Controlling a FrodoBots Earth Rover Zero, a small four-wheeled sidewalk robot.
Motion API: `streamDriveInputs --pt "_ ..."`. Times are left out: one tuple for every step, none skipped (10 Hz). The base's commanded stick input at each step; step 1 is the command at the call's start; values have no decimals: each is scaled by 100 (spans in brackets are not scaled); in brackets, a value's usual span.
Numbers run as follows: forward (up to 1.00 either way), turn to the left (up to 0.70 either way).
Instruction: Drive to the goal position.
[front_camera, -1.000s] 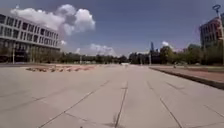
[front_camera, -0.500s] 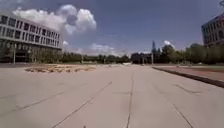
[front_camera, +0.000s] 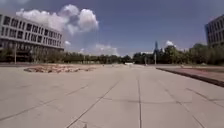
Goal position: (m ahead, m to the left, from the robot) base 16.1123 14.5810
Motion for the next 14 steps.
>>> streamDriveInputs --pt "85 -6" --pt "85 -28" --pt "85 -29" --pt "85 -16" --pt "85 0" --pt "85 0" --pt "85 0" --pt "85 0" --pt "85 0" --pt "85 0" --pt "85 0" --pt "85 0" --pt "85 0" --pt "85 0"
